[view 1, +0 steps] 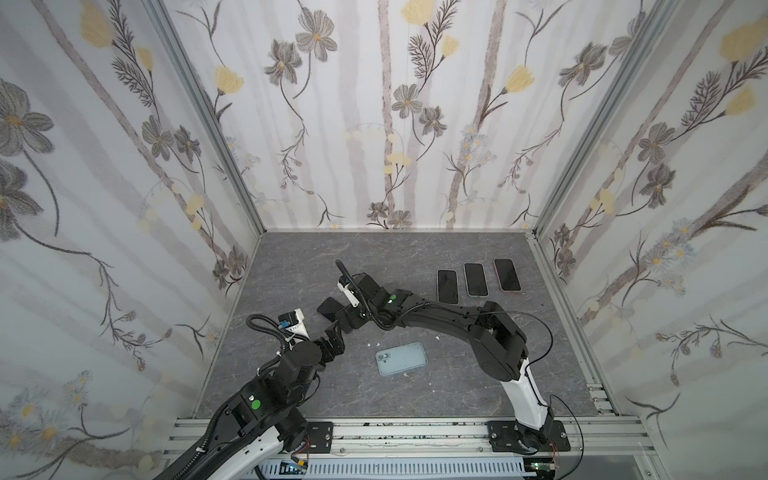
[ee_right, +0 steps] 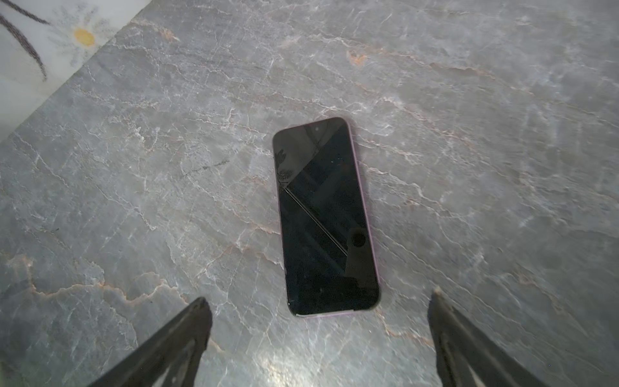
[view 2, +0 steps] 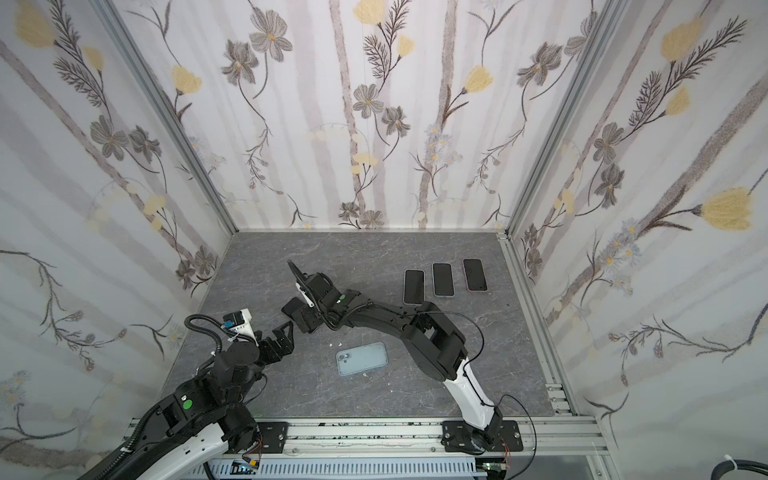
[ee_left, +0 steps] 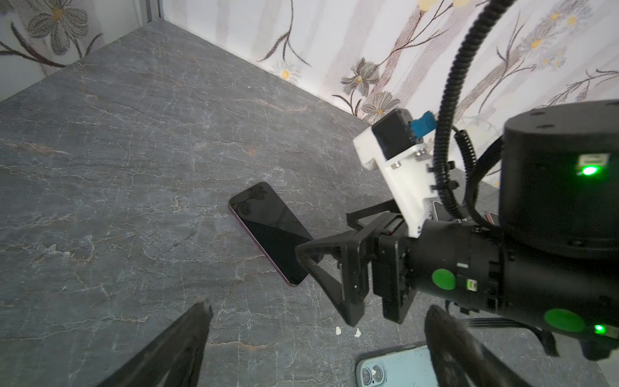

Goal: Put the phone into the phone case
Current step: 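Reach the right gripper to the purple-edged black phone and grasp it, then lift the purple-edged phone with the right gripper toward the left gripper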

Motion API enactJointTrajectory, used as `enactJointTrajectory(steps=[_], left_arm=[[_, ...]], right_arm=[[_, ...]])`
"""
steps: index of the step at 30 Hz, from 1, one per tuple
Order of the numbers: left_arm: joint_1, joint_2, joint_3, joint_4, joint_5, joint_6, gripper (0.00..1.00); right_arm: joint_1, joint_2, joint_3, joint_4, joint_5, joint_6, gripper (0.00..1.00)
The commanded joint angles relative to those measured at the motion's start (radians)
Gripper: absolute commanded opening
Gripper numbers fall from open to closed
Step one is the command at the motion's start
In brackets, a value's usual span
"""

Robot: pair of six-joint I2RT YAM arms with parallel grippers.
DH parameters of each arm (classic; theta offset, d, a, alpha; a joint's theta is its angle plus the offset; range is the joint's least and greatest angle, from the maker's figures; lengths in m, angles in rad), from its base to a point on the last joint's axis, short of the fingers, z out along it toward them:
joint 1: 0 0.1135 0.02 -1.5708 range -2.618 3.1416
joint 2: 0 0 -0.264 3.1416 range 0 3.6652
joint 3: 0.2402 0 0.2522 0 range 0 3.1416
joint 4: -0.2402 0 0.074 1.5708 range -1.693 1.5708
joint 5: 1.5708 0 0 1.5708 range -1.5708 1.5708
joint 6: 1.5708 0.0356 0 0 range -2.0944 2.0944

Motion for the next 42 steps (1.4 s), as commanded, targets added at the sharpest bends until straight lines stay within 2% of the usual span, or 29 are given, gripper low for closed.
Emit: enactJointTrajectory(steps=[1, 11, 18, 27, 38, 42], left_arm=[[0.001, -0.018, -0.005, -0.011, -0.043, -0.034, 1.0], [0.001, -0.082, -0.019, -0.011, -0.057, -0.042, 1.0], [0.001, -0.08, -0.022, -0.005, -0.052, -0.036, 1.0], [0.001, -0.088, -0.02, -0.008, -0.065, -0.035, 1.0], [0.001, -0.125, -0.016, -0.024, -0.096, -0.046, 0.98], [0.001, -0.118, -0.015, -0.031, -0.116, -0.053, 0.98]], right_arm=[[0.0, 0.042, 0.039, 0.017, -0.003, -0.021, 1.0], [0.009, 0.218, 0.229, -0.122, 0.006, -0.051, 1.0], [0.009, 0.283, 0.29, -0.18, 0.017, -0.069, 0.99], [0.008, 0.349, 0.374, -0.304, 0.071, -0.108, 0.89], [0.007, 0.335, 0.374, -0.378, 0.131, -0.143, 0.74], [0.006, 0.317, 0.372, -0.401, 0.147, -0.142, 0.72]])
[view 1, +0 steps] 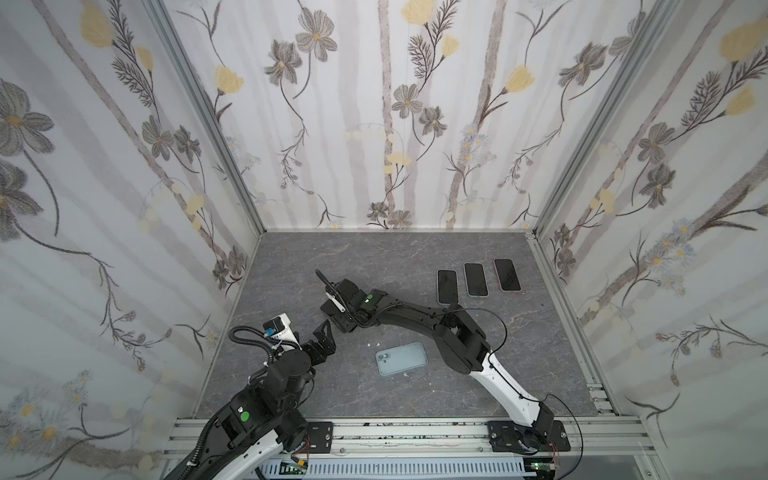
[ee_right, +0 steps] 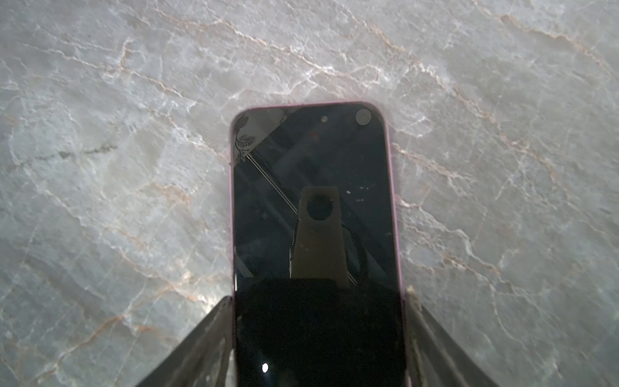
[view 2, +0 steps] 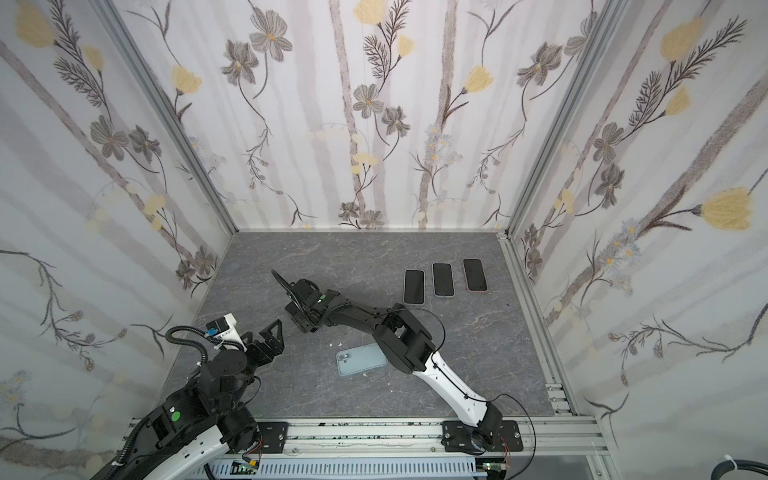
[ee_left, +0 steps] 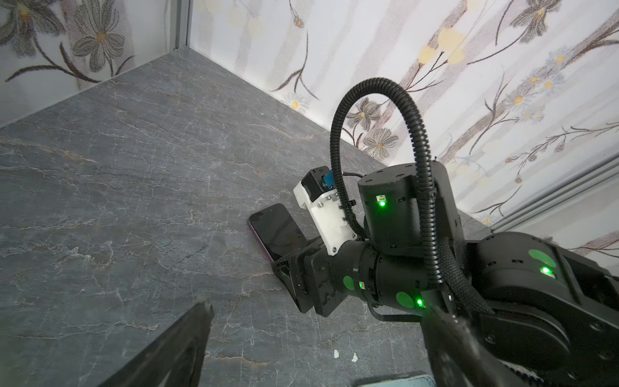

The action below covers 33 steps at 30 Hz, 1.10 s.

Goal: Put the phone into the phone case
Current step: 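Lift the purple-edged phone with the right gripper toward the left gripper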

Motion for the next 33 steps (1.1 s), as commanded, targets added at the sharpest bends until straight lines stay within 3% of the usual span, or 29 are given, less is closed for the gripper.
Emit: enactJointTrajectory(steps=[1, 7, 13, 18, 28, 33], left_arm=[[0.001, 0.004, 0.006, -0.009, -0.046, -0.026, 0.98], [0.003, 0.035, 0.023, -0.007, -0.06, -0.009, 0.98], [0.005, 0.116, 0.056, 0.022, -0.041, 0.007, 0.98], [0.023, 0.183, 0.075, 0.105, 0.041, 0.0, 0.98], [0.14, 0.421, 0.163, 0.227, 0.389, 0.05, 0.96], [0.267, 0.574, 0.236, 0.272, 0.617, 0.114, 0.91]], right_arm=[[-0.001, -0.012, -0.012, -0.171, 0.047, -0.021, 0.71], [-0.011, -0.109, -0.125, -0.12, 0.05, -0.021, 0.7], [-0.062, -0.29, -0.376, 0.062, 0.006, 0.003, 0.68], [-0.124, -0.43, -0.586, 0.217, -0.037, 0.022, 0.67], [-0.185, -0.595, -0.815, 0.299, -0.033, -0.031, 0.67], [-0.222, -0.704, -0.894, 0.322, -0.044, -0.059, 0.67]])
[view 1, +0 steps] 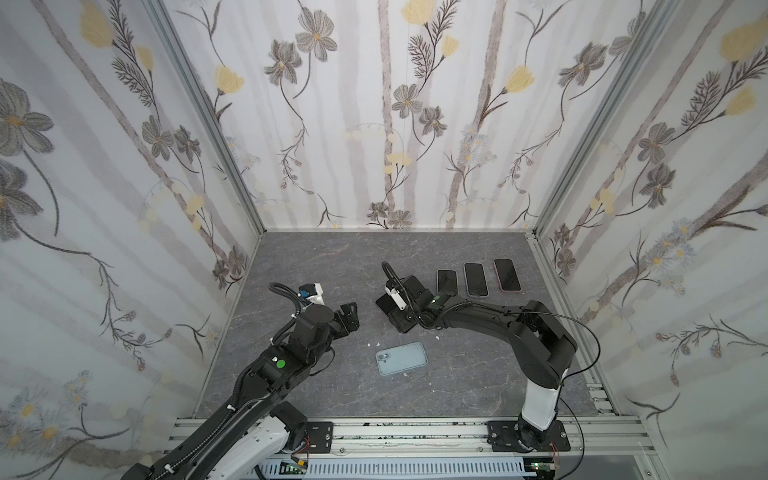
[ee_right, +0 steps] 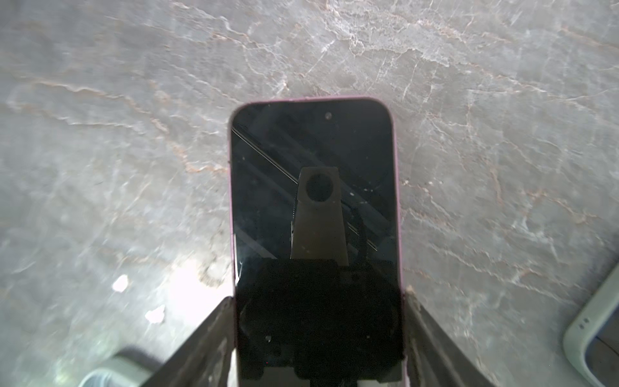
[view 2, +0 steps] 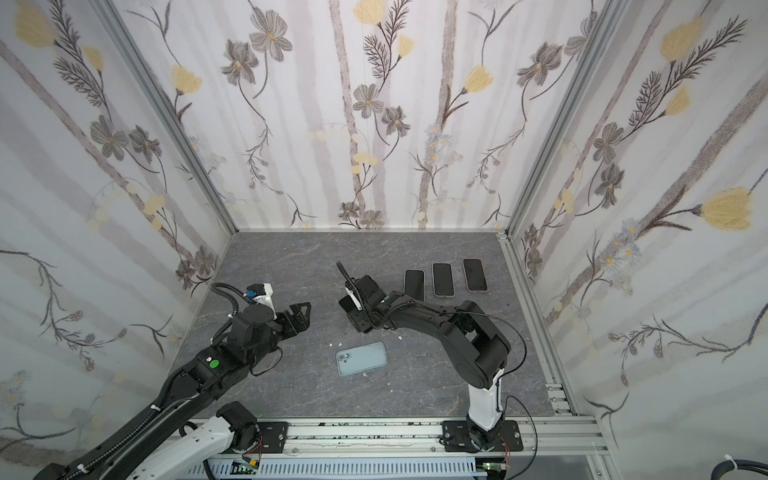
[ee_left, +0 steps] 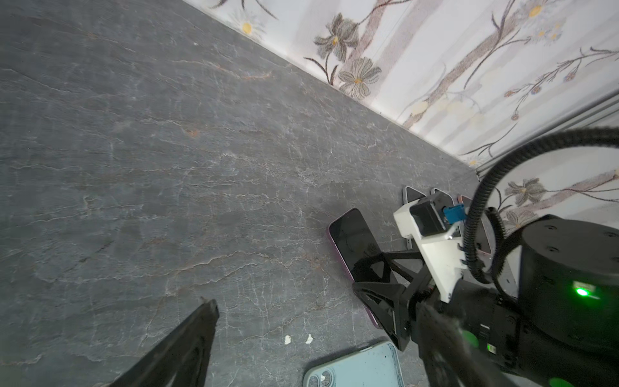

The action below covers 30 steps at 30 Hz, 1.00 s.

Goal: Put the phone into the phone case
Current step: 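Lift the purple-edged phone with the right gripper toward the left gripper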

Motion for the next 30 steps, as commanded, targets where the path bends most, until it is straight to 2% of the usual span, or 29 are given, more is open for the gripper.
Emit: enactJointTrajectory(steps=[1, 6, 13, 17, 23, 27, 30], left_arm=[[0.074, 0.081, 0.053, 0.074, 0.222, 0.05, 0.91], [0.138, 0.209, 0.116, 0.15, 0.428, 0.042, 0.91], [0.164, 0.272, 0.129, 0.236, 0.62, 0.035, 0.87], [0.199, 0.295, 0.13, 0.245, 0.702, 0.028, 0.76], [0.217, 0.32, 0.112, 0.339, 0.848, -0.026, 0.61], [0.217, 0.342, 0.114, 0.333, 0.889, -0.031, 0.53], [0.216, 0.344, 0.107, 0.329, 0.902, -0.034, 0.44]], right_arm=[[-0.025, -0.071, -0.034, 0.077, 0.005, -0.035, 0.67], [-0.028, -0.189, -0.095, 0.091, -0.052, -0.105, 0.67], [-0.015, -0.354, -0.174, 0.121, -0.17, -0.187, 0.67], [-0.004, -0.408, -0.197, 0.131, -0.249, -0.236, 0.66], [0.04, -0.41, -0.171, 0.111, -0.292, -0.286, 0.65], [0.049, -0.398, -0.155, 0.116, -0.319, -0.292, 0.65], [0.055, -0.391, -0.149, 0.121, -0.32, -0.292, 0.65]])
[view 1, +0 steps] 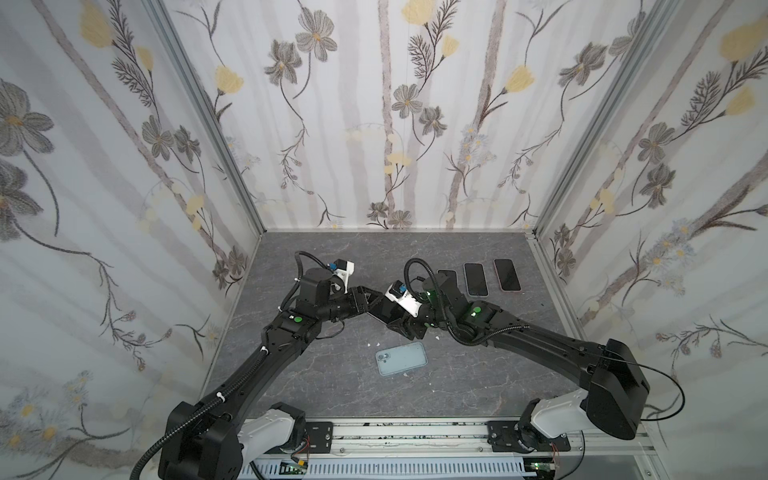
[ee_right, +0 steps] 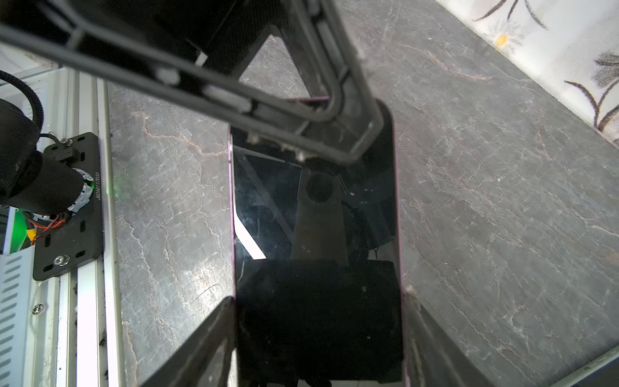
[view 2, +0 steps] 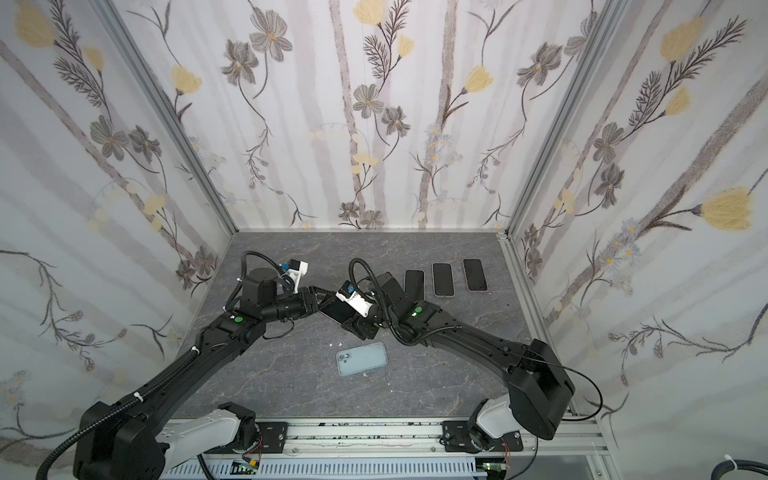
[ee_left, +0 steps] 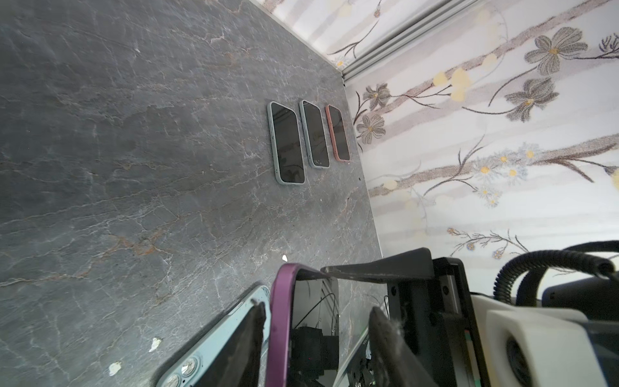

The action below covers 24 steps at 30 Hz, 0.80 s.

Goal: Put the phone into the phone case

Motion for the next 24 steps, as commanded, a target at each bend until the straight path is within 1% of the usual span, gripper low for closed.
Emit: enactJointTrajectory(steps=[1, 5, 8, 9, 10, 11, 14, 17, 19, 21, 22, 24], left_arm=[[0.002, -0.001, -0.007, 0.043, 0.056, -0.019, 0.41], [0.002, -0.016, -0.012, 0.041, 0.058, -0.019, 0.27], [0.002, -0.024, -0.016, 0.04, 0.055, -0.019, 0.13], [0.002, -0.027, -0.018, 0.039, 0.054, -0.018, 0.05], [0.002, -0.028, -0.019, 0.037, 0.052, -0.019, 0.01], [0.002, -0.03, -0.022, 0.035, 0.048, -0.019, 0.0], [0.003, -0.036, -0.027, 0.028, 0.03, -0.017, 0.0], [0.005, -0.052, -0.025, 0.017, -0.015, -0.018, 0.0], [0.005, -0.079, -0.021, 0.027, -0.055, -0.021, 0.0], [0.006, -0.115, -0.021, 0.046, -0.099, -0.033, 0.0], [0.008, -0.134, -0.021, 0.063, -0.121, -0.041, 0.0], [0.009, -0.18, -0.025, 0.111, -0.156, -0.057, 0.0]], right_arm=[[0.007, 0.007, 0.016, 0.046, -0.031, -0.025, 0.65], [0.011, 0.016, 0.017, 0.04, -0.02, -0.021, 0.65], [0.012, 0.021, 0.021, 0.034, -0.005, -0.018, 0.65], [0.012, 0.023, 0.02, 0.036, 0.0, -0.016, 0.65], [0.012, 0.023, 0.019, 0.035, 0.0, -0.017, 0.65], [0.011, 0.025, 0.02, 0.036, 0.005, -0.016, 0.65], [0.012, 0.027, 0.025, 0.036, 0.021, -0.01, 0.67], [0.012, 0.026, 0.034, 0.04, 0.055, 0.008, 0.73], [0.012, 0.019, 0.045, 0.048, 0.099, 0.035, 0.82], [0.012, -0.001, 0.054, 0.057, 0.137, 0.062, 0.85], [0.012, -0.017, 0.053, 0.069, 0.151, 0.071, 0.89], [0.011, -0.07, 0.036, 0.124, 0.196, 0.099, 1.0]])
